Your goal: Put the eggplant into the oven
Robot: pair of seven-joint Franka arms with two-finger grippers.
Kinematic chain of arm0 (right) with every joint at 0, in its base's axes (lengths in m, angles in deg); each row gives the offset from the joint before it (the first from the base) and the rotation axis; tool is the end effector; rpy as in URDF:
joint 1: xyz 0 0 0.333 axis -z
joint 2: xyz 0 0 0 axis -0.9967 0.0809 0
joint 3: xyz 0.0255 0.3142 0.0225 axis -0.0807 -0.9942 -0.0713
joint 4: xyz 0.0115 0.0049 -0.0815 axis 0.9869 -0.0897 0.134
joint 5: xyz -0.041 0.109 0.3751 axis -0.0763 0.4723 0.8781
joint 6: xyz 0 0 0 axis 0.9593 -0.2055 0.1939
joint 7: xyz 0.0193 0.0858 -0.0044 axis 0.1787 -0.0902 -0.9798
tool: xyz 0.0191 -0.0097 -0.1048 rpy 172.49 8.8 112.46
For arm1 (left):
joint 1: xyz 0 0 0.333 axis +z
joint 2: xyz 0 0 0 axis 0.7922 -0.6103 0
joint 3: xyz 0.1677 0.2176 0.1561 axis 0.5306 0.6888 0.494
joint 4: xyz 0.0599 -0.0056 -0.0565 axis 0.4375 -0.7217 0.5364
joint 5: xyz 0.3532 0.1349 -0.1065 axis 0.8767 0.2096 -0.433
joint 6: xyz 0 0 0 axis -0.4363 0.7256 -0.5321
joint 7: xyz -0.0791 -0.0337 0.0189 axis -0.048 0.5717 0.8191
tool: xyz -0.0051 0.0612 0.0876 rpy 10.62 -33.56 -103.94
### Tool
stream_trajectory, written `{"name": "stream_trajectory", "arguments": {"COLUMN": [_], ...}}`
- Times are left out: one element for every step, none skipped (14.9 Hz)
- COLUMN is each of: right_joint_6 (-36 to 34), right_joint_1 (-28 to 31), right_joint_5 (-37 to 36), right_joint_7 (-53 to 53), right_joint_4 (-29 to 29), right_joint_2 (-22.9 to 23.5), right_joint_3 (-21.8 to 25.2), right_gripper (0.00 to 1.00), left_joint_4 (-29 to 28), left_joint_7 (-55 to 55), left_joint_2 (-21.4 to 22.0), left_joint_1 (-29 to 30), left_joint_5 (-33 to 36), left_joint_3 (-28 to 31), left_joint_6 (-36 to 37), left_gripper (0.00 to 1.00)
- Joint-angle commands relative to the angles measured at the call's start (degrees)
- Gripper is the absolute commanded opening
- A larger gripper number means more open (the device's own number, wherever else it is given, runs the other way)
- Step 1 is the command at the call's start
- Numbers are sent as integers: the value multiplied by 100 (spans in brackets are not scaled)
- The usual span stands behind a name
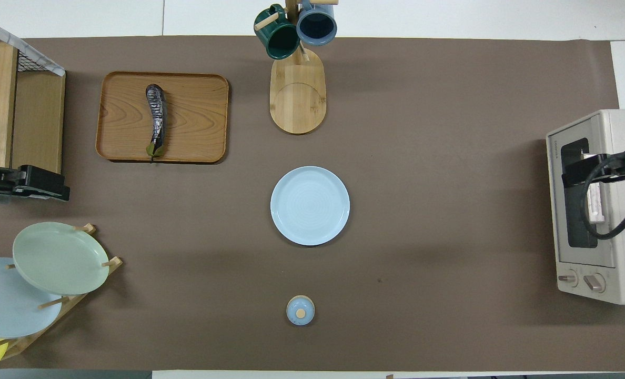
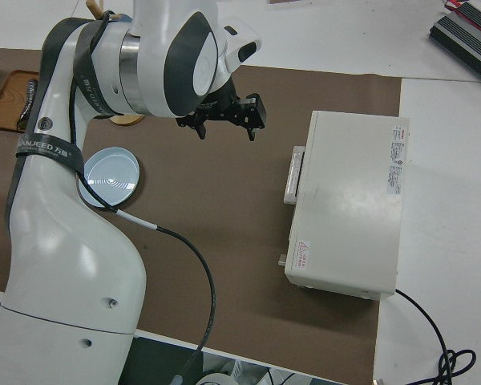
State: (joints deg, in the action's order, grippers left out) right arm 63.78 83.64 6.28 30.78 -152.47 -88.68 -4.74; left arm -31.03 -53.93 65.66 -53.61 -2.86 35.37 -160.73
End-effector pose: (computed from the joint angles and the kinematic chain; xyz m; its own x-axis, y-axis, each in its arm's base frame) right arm 0.5330 -0.0150 0.6125 0.9956 0.0580 -0.0729 0.0593 -0.9981 0.0154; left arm 0.5158 -0.0416 0.6061 0.9940 -0.0454 -0.0996 -0.0419 -0.9984 0.0373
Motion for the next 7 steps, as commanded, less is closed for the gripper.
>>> {"name": "stream_trajectory", "arguments": {"right_joint_6": [37,28,28,28,28,28,28], "right_joint_1": [57,57,57,57,57,57,57], "right_joint_5": [136,136,136,136,136,136,136], "right_joint_7": [86,95,95,95,95,86,-1], "right_joint_4": [-19,-19,-19,-45,-54,-55,-72], "right_joint_2": [-48,-48,-48,-57,-57,-57,-66], "right_joint_3": [-8,1,-8,1,1,1,1], "right_gripper": [100,100,100,100,100,100,100], "left_joint_4": [104,104,104,104,78,78,78], "left_joint_7": [20,29,29,3,-6,-7,-24], "left_joint_2": [-17,-17,-17,-17,-17,-17,-17], "left_joint_1": [78,78,78,78,78,78,69], "left_joint_5": [68,68,68,68,68,68,68], "left_joint_3": [-53,-62,-62,-62,-62,-62,-62], "left_joint_6": [75,84,67,32,-3,-65,-126], "left_gripper": [100,100,100,100,100,100,100]}}
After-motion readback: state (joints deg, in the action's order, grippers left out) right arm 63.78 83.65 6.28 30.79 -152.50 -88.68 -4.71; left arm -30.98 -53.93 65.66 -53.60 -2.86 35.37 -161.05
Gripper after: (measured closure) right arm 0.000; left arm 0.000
